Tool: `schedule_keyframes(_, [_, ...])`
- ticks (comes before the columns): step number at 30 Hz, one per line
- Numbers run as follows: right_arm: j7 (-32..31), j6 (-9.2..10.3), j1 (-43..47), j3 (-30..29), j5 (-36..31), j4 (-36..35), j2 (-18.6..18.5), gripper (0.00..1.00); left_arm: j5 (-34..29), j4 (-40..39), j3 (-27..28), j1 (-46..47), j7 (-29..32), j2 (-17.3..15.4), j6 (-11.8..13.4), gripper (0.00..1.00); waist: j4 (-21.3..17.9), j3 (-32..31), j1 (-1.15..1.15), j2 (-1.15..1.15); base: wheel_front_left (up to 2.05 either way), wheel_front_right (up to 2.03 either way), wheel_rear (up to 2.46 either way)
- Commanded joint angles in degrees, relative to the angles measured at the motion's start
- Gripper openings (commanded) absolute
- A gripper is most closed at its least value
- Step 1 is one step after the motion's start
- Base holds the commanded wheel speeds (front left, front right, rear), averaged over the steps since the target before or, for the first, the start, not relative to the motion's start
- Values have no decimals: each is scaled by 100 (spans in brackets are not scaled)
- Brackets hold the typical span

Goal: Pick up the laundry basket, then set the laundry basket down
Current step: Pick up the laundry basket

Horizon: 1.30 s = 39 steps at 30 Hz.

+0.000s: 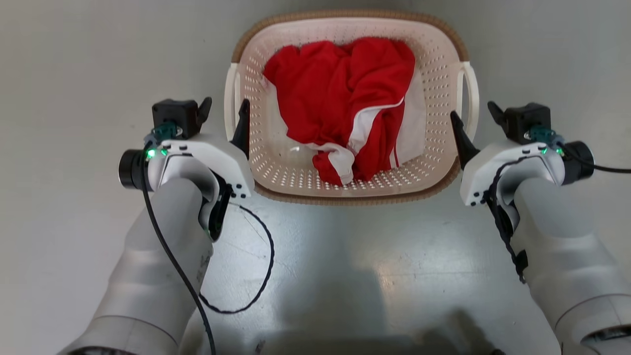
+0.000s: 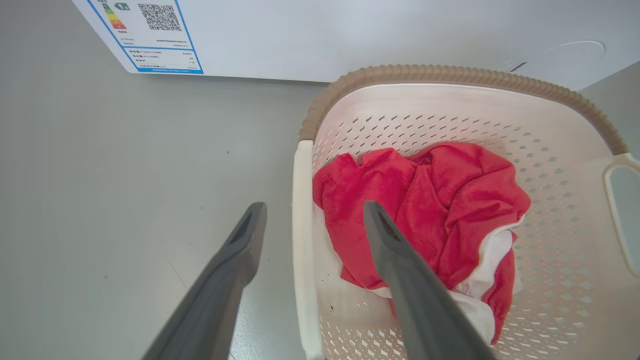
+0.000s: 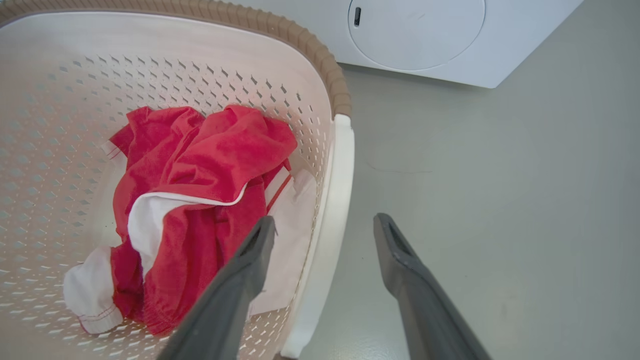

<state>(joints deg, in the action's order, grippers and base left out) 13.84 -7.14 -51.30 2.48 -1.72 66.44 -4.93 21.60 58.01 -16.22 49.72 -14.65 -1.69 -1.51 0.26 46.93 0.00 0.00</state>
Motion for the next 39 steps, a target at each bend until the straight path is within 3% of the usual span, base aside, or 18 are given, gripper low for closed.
schedule_keyframes(1, [92,-35,62,83,-41,-24,119,100,-56,-26,110,37,-35,-124,54,100,-17,129,0,0,0,0,0])
schedule_keyframes(29, [115,-35,-478,61,-9,114,200,100,-283,627,-170,828,-35,-121,-17,100,-59,754,0,0,0,0,0])
schedule_keyframes(39, [116,-35,-497,456,413,33,204,100,-245,816,-239,949,-35,-120,7,100,-109,848,0,0,0,0,0])
